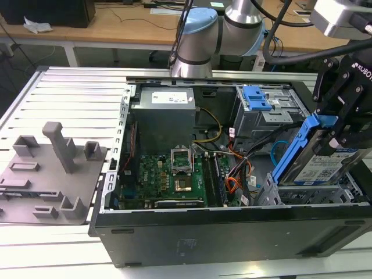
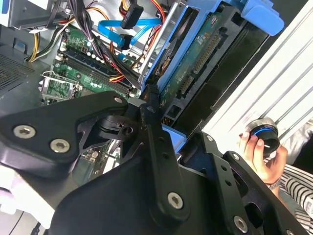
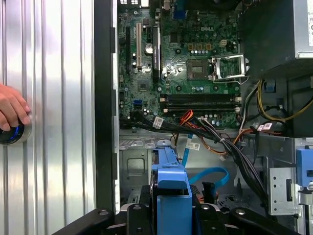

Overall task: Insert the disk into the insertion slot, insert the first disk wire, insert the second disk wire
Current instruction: 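Insert the disk into the insertion slot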

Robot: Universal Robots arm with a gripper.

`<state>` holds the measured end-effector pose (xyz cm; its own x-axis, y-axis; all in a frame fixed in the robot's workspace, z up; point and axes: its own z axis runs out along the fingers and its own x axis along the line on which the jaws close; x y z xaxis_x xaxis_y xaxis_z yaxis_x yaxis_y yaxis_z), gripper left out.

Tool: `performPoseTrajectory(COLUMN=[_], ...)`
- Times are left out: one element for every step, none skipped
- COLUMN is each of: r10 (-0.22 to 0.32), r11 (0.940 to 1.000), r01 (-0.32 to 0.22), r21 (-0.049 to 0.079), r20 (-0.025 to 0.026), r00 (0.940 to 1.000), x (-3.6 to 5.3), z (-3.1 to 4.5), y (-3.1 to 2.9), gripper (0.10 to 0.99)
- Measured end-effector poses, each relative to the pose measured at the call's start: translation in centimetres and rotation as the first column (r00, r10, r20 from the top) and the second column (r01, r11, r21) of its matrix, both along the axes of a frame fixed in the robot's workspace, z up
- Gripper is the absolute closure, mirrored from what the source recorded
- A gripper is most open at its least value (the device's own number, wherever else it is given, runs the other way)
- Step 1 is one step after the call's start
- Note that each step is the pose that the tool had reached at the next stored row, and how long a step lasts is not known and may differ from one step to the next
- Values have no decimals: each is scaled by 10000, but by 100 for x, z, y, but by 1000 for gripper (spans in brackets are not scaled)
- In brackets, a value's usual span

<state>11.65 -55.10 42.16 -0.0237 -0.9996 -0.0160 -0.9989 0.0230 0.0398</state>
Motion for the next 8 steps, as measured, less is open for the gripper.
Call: performPoseTrajectory(r10=[0, 0, 0, 0, 0, 0, 0, 0], r11=[10000, 10000, 10000, 10000, 10000, 10000, 10000, 10000], r01=[0, 0, 0, 0, 0, 0, 0, 0], r21=[1, 0, 0, 0, 0, 1, 1, 0], r20=[0, 0, 0, 0, 0, 0, 0, 0], r00=[10000, 10000, 10000, 10000, 10000, 10000, 10000, 10000], x=[0, 0, 0, 0, 0, 0, 0, 0], z=[-13, -26, -35, -48, -57, -68, -81, -88], y=[0, 0, 0, 0, 0, 0, 0, 0], gripper=[722, 722, 722, 722, 722, 722, 722, 722])
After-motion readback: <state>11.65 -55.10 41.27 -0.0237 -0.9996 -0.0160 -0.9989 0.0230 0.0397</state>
